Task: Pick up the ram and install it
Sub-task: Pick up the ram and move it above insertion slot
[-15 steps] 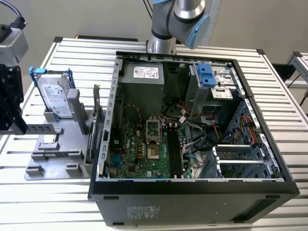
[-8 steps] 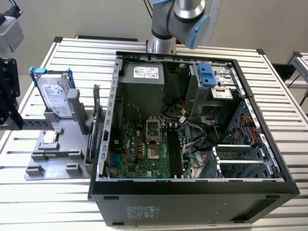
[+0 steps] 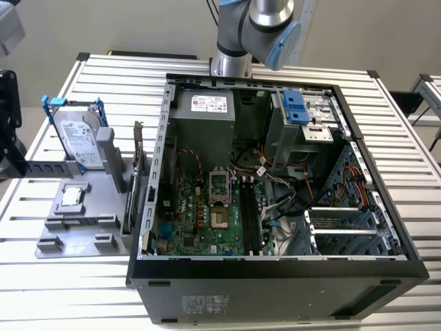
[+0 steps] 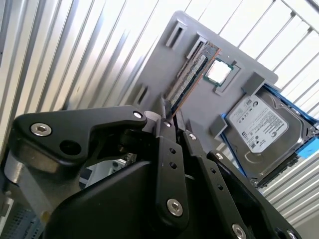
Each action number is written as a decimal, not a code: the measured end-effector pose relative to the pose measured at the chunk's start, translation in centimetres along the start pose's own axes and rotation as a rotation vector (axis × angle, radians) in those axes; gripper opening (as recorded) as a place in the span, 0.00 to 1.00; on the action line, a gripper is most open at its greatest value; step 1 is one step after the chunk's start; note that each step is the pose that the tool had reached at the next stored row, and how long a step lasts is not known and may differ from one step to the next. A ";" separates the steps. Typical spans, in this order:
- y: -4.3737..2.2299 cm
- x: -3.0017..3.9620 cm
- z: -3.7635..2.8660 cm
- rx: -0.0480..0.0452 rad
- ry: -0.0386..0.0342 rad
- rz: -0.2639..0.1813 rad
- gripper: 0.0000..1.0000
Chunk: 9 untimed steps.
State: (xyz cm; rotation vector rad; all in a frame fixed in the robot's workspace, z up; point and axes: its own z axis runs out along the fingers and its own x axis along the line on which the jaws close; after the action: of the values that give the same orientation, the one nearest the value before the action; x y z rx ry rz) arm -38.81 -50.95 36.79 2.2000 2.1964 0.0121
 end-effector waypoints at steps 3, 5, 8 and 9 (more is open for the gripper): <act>0.00 -0.01 -0.65 -0.0001 0.0000 0.000 0.00; 0.00 -0.02 -1.05 -0.0001 0.0000 0.000 0.00; 0.00 -0.02 -1.65 -0.0003 0.0000 0.000 0.00; 0.00 -0.02 -1.85 -0.0002 0.0000 0.000 0.00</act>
State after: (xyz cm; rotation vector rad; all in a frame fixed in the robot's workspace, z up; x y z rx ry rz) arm -38.87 -50.94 38.65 2.2000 2.1963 0.0123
